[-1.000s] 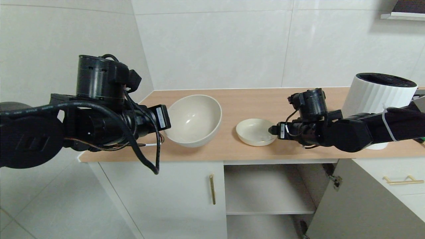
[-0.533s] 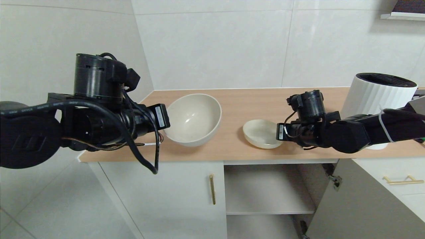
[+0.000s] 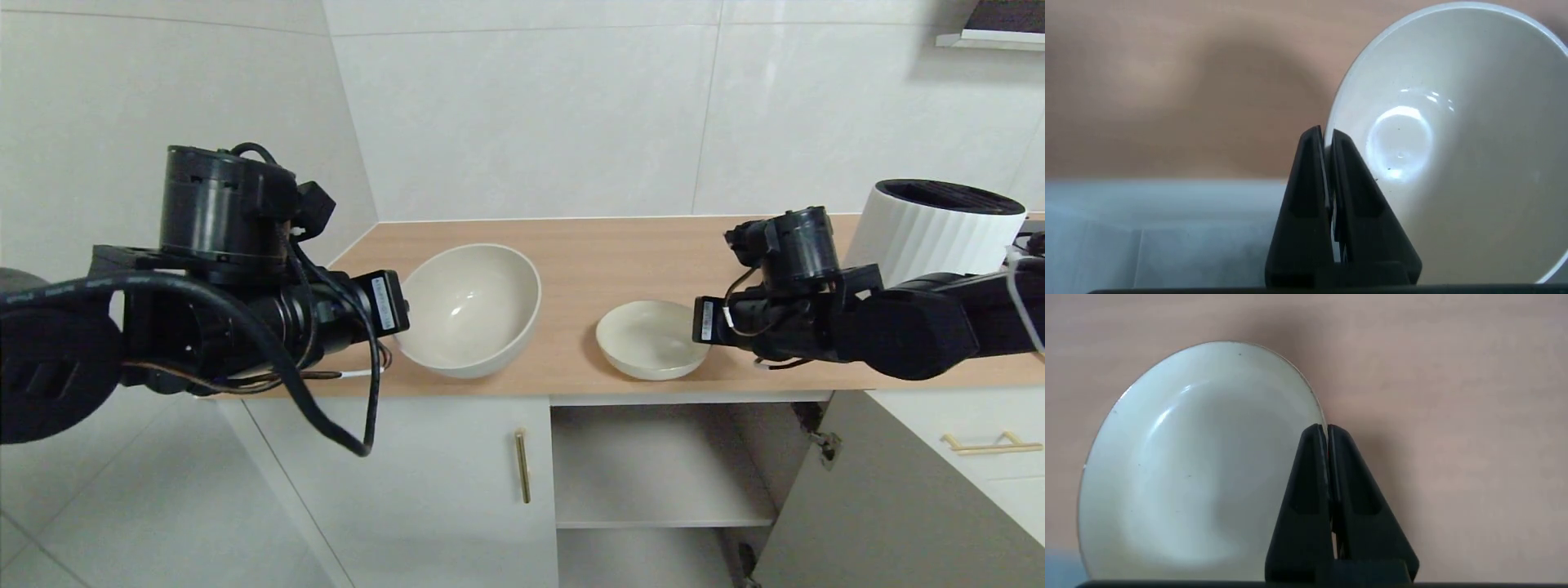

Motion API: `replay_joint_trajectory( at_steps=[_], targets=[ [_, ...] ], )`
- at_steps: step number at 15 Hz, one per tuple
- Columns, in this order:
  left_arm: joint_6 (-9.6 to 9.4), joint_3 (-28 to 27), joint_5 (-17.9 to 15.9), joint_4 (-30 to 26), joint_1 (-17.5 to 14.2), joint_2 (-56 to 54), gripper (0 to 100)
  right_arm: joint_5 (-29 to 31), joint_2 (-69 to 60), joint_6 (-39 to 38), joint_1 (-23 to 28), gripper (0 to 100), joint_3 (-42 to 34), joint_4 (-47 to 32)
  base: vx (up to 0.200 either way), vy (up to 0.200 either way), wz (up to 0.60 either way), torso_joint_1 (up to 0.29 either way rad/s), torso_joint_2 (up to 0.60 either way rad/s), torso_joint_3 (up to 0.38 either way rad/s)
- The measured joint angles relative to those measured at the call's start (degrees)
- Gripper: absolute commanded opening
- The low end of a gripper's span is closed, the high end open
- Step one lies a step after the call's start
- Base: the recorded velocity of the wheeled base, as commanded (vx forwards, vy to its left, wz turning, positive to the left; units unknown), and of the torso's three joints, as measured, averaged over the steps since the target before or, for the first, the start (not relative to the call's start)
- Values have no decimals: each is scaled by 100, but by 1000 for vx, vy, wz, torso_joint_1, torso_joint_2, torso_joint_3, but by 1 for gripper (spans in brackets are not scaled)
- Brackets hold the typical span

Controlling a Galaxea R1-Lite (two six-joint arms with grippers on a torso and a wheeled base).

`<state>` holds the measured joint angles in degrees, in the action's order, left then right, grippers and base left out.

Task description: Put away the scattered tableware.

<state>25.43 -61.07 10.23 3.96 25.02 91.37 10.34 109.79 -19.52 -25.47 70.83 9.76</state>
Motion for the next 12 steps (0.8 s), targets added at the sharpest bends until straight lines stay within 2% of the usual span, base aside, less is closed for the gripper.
replay_joint_trajectory(
  at_steps=[6,9,12],
  targets=[
    [90,1031,-172,-41,72,-901,0,-747,-1462,-57,-135,0,-1502,-279,0,0,0,0,0,0],
    [249,1508,-189,-40,80,-1080,0,-1087,-2070,-60,-254,0,-2169,-312,0,0,0,0,0,0],
    [257,1626,-191,-33,84,-1078,0,-1129,-2291,-60,-278,0,-2387,-296,-200,0,0,6,4,1]
  ],
)
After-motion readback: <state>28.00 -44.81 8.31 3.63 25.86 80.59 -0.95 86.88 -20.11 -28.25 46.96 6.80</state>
